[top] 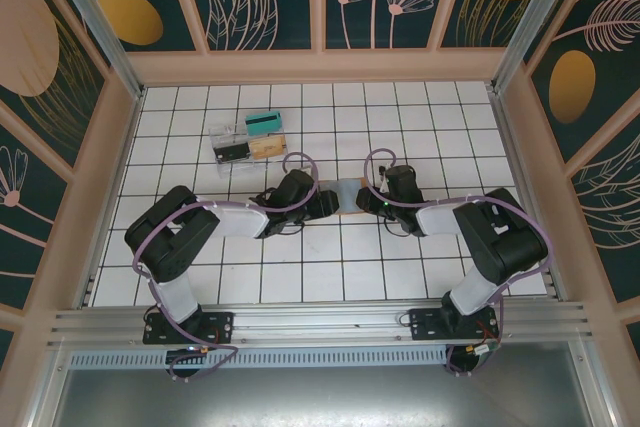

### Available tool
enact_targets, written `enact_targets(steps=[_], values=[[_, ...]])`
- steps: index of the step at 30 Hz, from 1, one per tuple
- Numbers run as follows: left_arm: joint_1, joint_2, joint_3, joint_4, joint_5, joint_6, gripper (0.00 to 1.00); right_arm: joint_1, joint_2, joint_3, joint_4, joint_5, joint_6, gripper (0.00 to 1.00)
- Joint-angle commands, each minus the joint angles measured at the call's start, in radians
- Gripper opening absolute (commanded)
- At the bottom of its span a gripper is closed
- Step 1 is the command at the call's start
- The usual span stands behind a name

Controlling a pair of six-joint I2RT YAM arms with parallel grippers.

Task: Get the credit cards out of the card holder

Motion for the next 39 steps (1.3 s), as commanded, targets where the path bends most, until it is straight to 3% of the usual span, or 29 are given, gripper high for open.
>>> enact_targets(steps=[1,9,11,21,23,25,27,39], values=[[-0.009,-0.016,0.031,0.010,0.011,0.018,0.61,0.006,0.038,0.017,0.002,-0.052,0.020,0.28],[-0.010,-0.022,0.049,-0.003,0.010,0.031,0.63,0.007,0.039,0.020,0.003,-0.057,0.022,0.28],[-0.009,-0.018,0.047,0.002,0.018,0.034,0.71,0.006,0.038,0.019,0.003,-0.057,0.021,0.28],[-0.010,-0.052,0.054,-0.037,-0.016,0.064,0.85,0.006,0.038,0.019,0.002,-0.055,0.023,0.28],[-0.010,-0.049,0.057,-0.042,-0.016,0.068,0.86,0.007,0.035,0.019,0.000,-0.052,0.023,0.29],[-0.010,-0.045,0.055,-0.033,-0.006,0.069,0.96,0.005,0.028,0.017,-0.005,-0.039,0.024,0.33],[-0.010,-0.040,0.055,-0.015,0.012,0.068,0.98,0.004,0.019,0.012,-0.007,-0.028,0.024,0.36],[-0.008,-0.069,0.053,-0.086,-0.070,0.093,0.99,-0.021,-0.079,-0.030,-0.013,0.048,0.021,0.46]])
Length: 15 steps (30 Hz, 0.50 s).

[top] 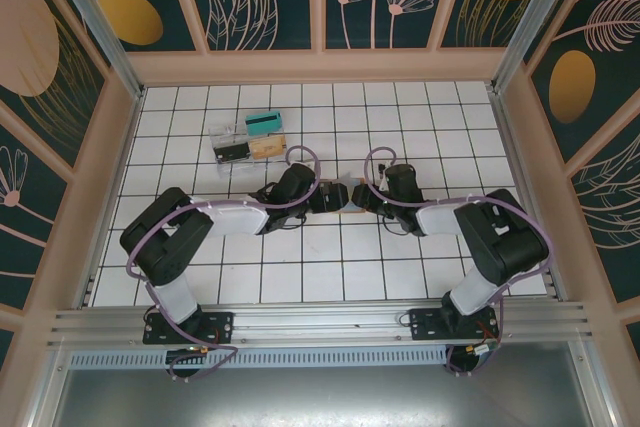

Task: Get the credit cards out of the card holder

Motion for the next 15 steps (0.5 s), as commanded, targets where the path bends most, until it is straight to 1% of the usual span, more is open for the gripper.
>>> enact_targets(steps=[1,3,4,5,6,8,9,10,11,12,14,15], values=[[-0.006,-0.035,0.003,-0.043,-0.058,0.032,0.98,-0.016,-0.085,-0.035,-0.026,0.069,-0.001,0.46],[-0.004,-0.064,-0.008,-0.044,-0.078,0.034,0.94,-0.016,-0.138,-0.050,-0.028,0.081,-0.001,0.46],[-0.003,-0.070,-0.015,-0.043,-0.087,0.034,0.89,-0.016,-0.165,-0.052,-0.032,0.082,0.002,0.45],[-0.002,-0.073,-0.020,-0.040,-0.093,0.035,0.78,-0.014,-0.187,-0.053,-0.033,0.074,0.002,0.44],[-0.001,-0.075,-0.027,-0.034,-0.098,0.039,0.62,-0.012,-0.205,-0.053,-0.033,0.060,0.002,0.43],[0.002,-0.072,-0.034,-0.025,-0.104,0.044,0.42,-0.004,-0.222,-0.042,-0.037,0.026,0.005,0.39],[0.004,-0.067,-0.036,-0.024,-0.107,0.044,0.28,0.003,-0.219,-0.032,-0.040,0.004,0.008,0.36],[0.007,-0.059,-0.034,-0.025,-0.108,0.045,0.19,0.008,-0.211,-0.020,-0.042,-0.021,0.012,0.34],[0.009,-0.053,-0.033,-0.027,-0.108,0.047,0.14,0.013,-0.202,-0.009,-0.042,-0.038,0.019,0.32],[0.012,-0.049,-0.033,-0.028,-0.110,0.049,0.13,0.024,-0.190,0.003,-0.040,-0.056,0.025,0.30],[0.014,-0.047,-0.038,-0.027,-0.121,0.051,0.03,0.050,-0.168,0.025,-0.041,-0.073,0.033,0.27],[0.018,-0.047,-0.043,-0.027,-0.124,0.054,0.00,0.066,-0.155,0.042,-0.046,-0.075,0.036,0.26]])
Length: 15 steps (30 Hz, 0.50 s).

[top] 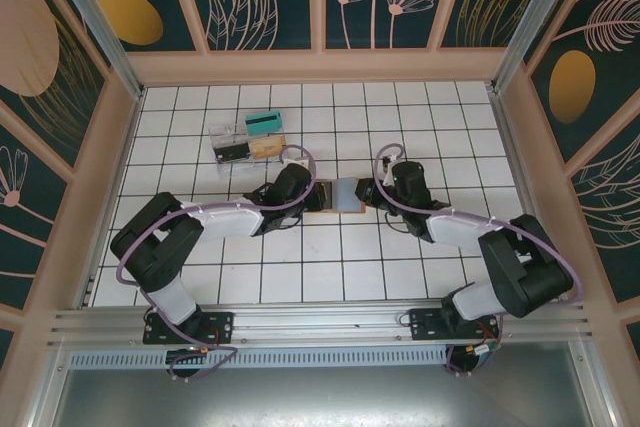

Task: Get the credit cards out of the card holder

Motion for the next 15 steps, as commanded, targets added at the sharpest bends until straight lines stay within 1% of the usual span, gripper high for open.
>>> enact_targets(steps=[1,3,5,8,15], values=[[0.013,0.007,-0.020,-0.001,-0.030,0.013,0.00,0.046,0.041,0.067,-0.016,-0.052,0.018,0.25],[0.022,0.007,-0.032,0.001,-0.035,0.014,0.00,0.068,0.070,0.102,-0.035,-0.053,0.018,0.22],[0.037,0.007,-0.043,0.002,-0.035,0.018,0.00,0.084,0.102,0.132,-0.047,-0.059,0.022,0.21],[0.048,0.043,-0.045,0.008,-0.007,0.027,0.00,0.093,0.153,0.177,-0.071,-0.061,0.029,0.14],[0.049,0.076,-0.057,0.012,0.005,0.023,0.00,0.102,0.262,0.254,-0.120,-0.086,0.046,0.15]])
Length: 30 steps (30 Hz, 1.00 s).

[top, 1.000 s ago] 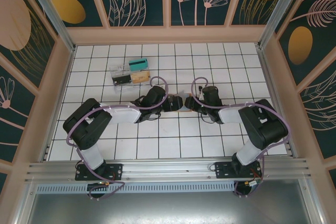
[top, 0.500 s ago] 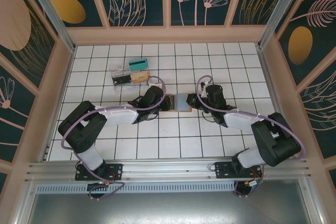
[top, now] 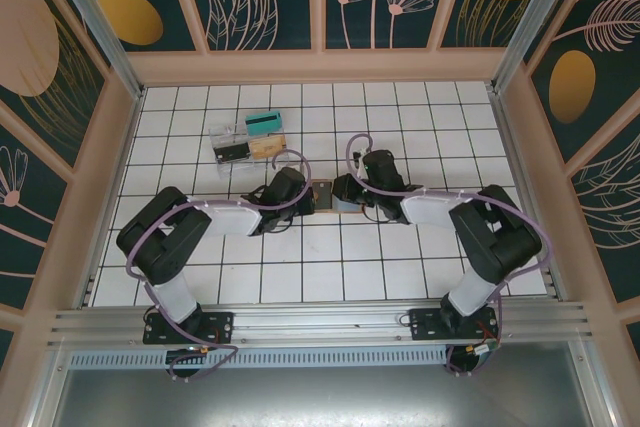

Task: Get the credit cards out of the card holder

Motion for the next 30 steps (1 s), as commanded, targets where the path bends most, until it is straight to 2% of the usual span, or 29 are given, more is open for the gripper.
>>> enact_targets(steps=[1,16,30], values=[[0.002,0.027,-0.009,0.004,0.006,0.014,0.00,0.012,0.044,0.050,-0.052,-0.028,0.013,0.16],[0.003,0.071,-0.011,0.014,0.027,-0.001,0.03,0.013,0.153,0.111,-0.131,0.003,0.006,0.20],[0.003,0.078,-0.015,0.022,0.044,-0.005,0.03,0.013,0.124,0.109,-0.185,0.077,0.014,0.19]])
